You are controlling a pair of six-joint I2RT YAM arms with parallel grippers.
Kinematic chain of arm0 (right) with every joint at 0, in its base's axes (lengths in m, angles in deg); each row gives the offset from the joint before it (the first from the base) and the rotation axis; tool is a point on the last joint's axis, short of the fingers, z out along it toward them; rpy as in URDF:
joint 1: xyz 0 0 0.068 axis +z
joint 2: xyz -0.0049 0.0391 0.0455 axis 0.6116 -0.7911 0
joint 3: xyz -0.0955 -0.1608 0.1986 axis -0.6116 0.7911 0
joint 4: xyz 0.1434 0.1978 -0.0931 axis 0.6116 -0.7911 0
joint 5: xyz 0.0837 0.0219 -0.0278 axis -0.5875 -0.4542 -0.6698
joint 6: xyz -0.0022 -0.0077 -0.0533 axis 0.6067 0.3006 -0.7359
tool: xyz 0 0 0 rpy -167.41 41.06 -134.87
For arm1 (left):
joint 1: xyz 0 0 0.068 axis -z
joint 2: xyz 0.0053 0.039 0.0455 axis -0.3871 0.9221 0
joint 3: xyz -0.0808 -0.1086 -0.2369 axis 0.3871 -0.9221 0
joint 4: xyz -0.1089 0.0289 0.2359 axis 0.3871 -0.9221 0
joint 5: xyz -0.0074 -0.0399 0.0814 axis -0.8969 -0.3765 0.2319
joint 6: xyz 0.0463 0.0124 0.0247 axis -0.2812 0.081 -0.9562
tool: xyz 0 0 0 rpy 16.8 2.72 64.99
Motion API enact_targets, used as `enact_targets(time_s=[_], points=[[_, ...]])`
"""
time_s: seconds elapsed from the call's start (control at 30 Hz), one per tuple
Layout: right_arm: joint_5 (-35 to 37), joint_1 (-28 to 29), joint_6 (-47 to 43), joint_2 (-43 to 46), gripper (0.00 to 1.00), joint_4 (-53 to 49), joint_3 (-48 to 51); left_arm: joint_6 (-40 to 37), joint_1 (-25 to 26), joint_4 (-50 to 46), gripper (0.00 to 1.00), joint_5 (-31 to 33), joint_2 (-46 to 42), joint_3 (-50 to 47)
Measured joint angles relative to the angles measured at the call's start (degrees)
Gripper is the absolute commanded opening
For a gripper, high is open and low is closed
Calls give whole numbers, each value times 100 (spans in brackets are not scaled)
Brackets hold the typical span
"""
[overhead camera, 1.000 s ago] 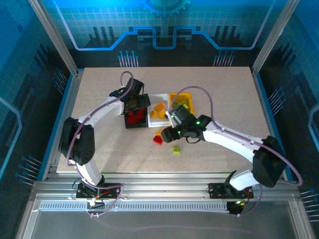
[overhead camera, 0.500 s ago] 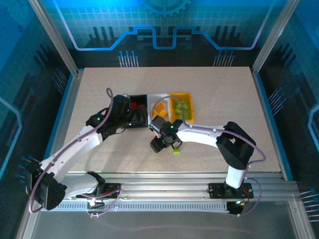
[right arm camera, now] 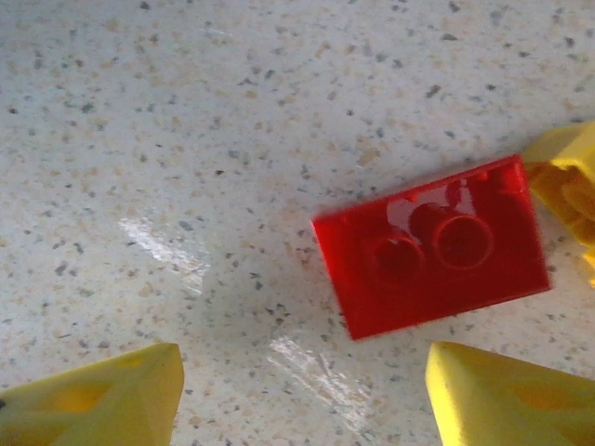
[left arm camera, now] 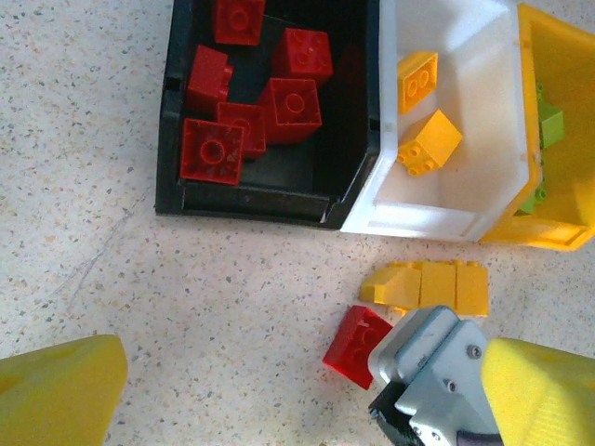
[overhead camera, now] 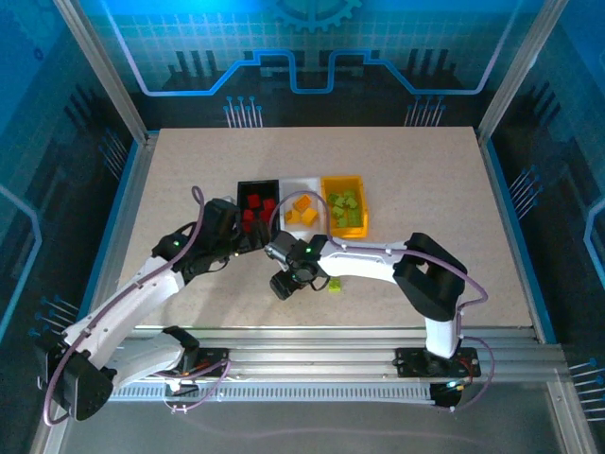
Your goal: Sort the legos into containers by color
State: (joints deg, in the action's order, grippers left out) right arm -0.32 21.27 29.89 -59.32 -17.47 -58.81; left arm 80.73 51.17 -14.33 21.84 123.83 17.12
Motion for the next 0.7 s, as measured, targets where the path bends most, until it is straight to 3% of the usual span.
enact_targets(time_s=[0.47, 0.7], points=[[918, 146, 1058, -516, 75, -719, -769, 144, -125, 52, 99, 481, -28, -55], [977, 149, 1134, -673, 73, -750, -846, 142, -127, 63, 99, 601, -52, -118]])
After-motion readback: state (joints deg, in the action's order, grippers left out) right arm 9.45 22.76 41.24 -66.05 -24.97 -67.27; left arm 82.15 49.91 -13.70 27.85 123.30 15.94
